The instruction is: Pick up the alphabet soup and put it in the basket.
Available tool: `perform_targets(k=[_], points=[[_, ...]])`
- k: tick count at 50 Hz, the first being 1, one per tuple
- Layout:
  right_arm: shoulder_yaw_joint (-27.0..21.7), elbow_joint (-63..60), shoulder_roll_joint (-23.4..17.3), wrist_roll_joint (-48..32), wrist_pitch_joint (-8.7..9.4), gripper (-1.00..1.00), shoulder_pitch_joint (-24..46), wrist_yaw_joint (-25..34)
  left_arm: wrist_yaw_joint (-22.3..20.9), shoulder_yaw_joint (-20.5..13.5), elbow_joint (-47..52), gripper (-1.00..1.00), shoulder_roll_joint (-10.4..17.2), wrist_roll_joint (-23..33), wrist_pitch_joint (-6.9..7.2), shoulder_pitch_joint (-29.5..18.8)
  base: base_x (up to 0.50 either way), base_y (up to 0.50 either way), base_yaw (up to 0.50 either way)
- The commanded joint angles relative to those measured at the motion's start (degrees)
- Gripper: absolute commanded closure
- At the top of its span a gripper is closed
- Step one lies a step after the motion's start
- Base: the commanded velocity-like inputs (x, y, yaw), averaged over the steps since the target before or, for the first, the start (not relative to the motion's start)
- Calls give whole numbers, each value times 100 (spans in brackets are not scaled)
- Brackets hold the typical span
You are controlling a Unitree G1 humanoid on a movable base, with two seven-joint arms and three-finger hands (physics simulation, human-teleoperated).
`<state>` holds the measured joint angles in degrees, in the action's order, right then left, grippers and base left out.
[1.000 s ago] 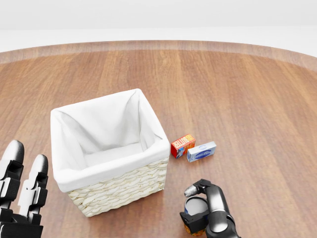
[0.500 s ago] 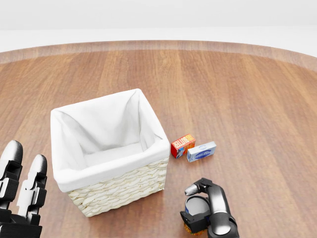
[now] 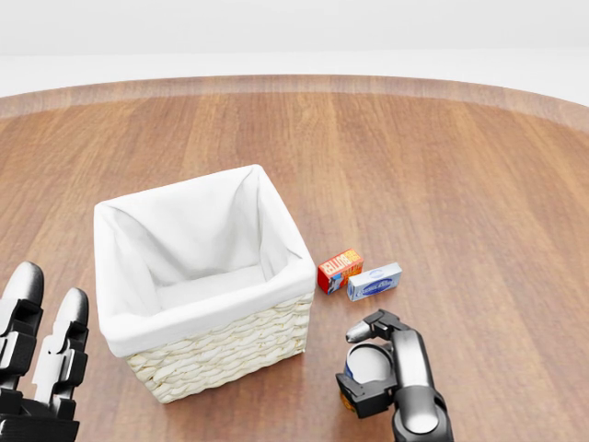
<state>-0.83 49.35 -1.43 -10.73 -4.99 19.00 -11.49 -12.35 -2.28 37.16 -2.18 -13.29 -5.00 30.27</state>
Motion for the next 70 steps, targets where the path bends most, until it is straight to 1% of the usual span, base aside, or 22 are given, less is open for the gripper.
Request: perform_targets(k=[1, 19, 29, 39, 50, 54, 55, 57, 58, 60, 61, 62, 63, 65, 66, 70], points=[[-11, -846, -10, 115, -1, 100, -217, 94, 1, 2, -6, -100, 8, -6, 0, -3, 0, 0, 0], [-88, -1978, -84, 168, -1, 100, -362, 191, 2, -7, -26, -100, 11, -8, 0, -48, 0, 0, 0], [-123, -2220, -124, 172, -1, 100, -327, 177, 0, -38, -22, -100, 5, -17, 0, -78, 0, 0, 0], [-116, -2864, -111, 129, -1, 100, -469, 215, -46, -75, 12, -100, -36, -28, 0, -40, 0, 0, 0], [-168, -3086, -152, 173, -1, 100, -329, 295, -25, -40, 3, -100, -23, 4, 0, -34, 0, 0, 0], [-189, -3277, -174, 217, 197, 100, -282, 350, -25, -43, -10, -100, -19, 0, 0, -43, 0, 0, 0], [-189, -3285, -174, 217, 203, 100, -284, 351, -25, -43, -11, -100, -19, 0, 0, -43, 0, 0, 0], [-188, -3486, -178, 234, 380, 100, -291, 398, -20, -24, -21, -100, -21, 22, 0, -39, 0, 0, 0], [-186, -3622, -177, 237, 504, 100, -290, 420, -19, -13, -16, -100, -17, 25, 0, -28, 0, 0, 0], [-184, -3783, -176, 225, 607, 100, -311, 429, -16, -6, -3, -100, -10, 19, 0, -8, 0, 0, 0], [-184, -3977, -176, 231, 737, 100, -348, 464, -20, -8, 11, -100, -6, 7, 0, 9, 0, 0, 0], [-185, -3992, -175, 231, 747, 100, -351, 467, -20, -8, 11, -100, -6, 7, 0, 10, 0, 0, 0], [-186, -4094, -177, 229, 842, 100, -341, 487, -20, -14, 5, -100, -1, -2, 0, -2, 0, 0, 0], [-183, -4166, -175, 248, 955, 100, -316, 539, -18, -8, 3, -100, -5, 6, 0, 1, 0, 0, 0], [-181, -4221, -171, 251, 998, 100, -324, 552, -21, -5, 2, -100, -3, 5, 0, 2, 0, 0, 0], [-154, -4505, -142, 282, 999, 100, -352, 645, -20, -2, 18, -100, 0, -1, 0, 18, 0, 0, 0]])
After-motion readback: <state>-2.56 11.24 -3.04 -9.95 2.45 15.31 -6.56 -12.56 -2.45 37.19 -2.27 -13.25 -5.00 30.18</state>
